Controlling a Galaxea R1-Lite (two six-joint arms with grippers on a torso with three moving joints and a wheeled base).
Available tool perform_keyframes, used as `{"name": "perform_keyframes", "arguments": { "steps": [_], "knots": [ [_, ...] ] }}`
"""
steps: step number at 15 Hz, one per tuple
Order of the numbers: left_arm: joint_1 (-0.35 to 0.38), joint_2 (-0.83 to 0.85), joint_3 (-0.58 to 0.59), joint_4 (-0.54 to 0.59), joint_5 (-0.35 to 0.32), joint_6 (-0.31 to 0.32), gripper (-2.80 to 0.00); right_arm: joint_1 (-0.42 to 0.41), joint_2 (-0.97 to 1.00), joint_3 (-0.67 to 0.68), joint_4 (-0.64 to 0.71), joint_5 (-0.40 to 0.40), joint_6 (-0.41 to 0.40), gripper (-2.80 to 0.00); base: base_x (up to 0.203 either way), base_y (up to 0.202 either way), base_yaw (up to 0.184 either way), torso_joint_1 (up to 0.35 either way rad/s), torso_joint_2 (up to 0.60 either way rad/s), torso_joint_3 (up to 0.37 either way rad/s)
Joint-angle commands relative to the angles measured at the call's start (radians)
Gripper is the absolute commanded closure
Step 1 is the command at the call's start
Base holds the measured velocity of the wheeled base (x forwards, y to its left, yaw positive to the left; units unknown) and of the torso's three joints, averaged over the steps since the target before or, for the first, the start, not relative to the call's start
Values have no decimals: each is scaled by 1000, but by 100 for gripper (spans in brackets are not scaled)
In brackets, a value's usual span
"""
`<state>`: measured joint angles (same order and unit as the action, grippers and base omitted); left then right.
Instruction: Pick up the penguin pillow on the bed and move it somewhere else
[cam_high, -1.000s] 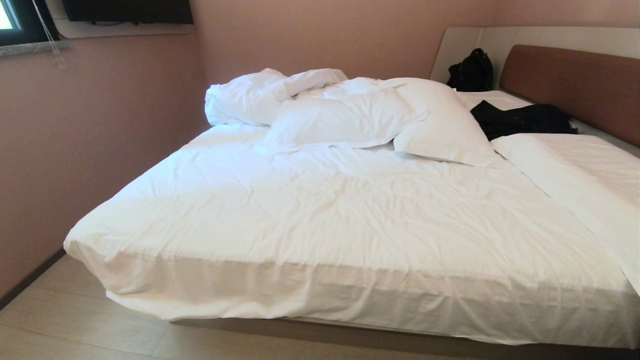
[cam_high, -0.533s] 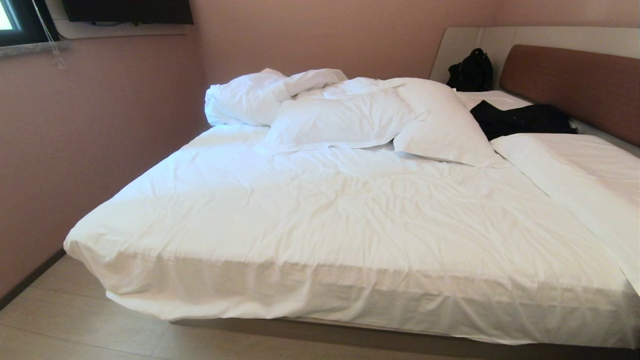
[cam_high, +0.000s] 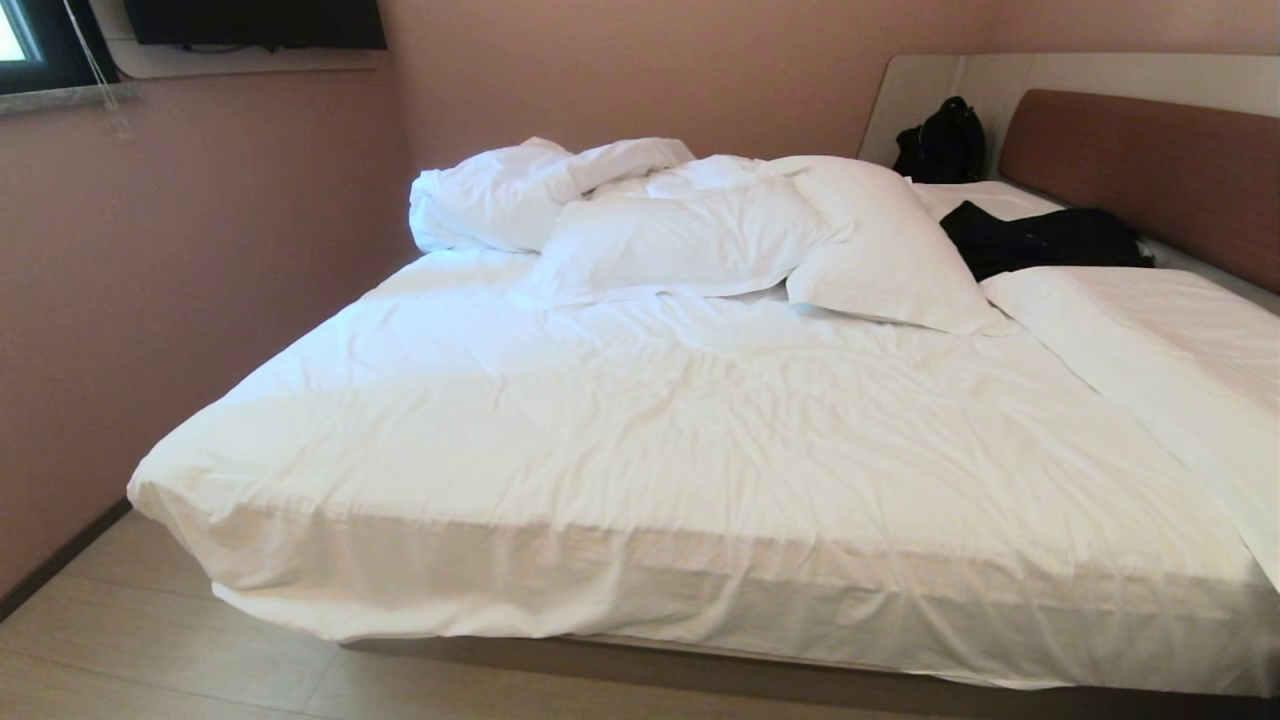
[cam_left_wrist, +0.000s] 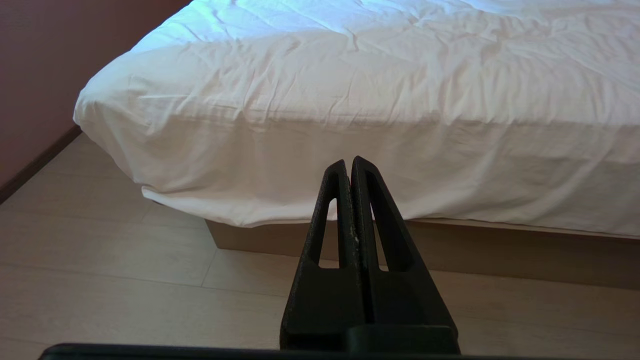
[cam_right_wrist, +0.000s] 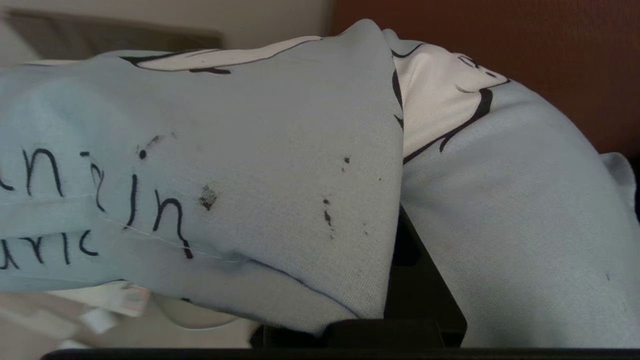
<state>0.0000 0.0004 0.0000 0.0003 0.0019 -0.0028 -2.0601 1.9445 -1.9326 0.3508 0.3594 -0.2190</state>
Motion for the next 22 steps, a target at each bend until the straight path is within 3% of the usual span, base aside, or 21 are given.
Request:
{"name": "perform_keyframes", "arguments": {
  "steps": [1,3,10,22],
  "knots": [
    [0,0,2,0,0,0,0,-34,62,0,-33,4,-25,0,0,0,0,0,0,0],
    [0,0,2,0,0,0,0,-66,76,0,-53,13,-32,0,0,0,0,0,0,0],
    [0,0,2,0,0,0,0,-192,39,-2,-90,182,-26,0,0,0,0,0,0,0],
    [0,0,2,0,1,0,0,-309,214,-3,-343,173,0,0,0,0,0,0,0,0]
  ]
}}
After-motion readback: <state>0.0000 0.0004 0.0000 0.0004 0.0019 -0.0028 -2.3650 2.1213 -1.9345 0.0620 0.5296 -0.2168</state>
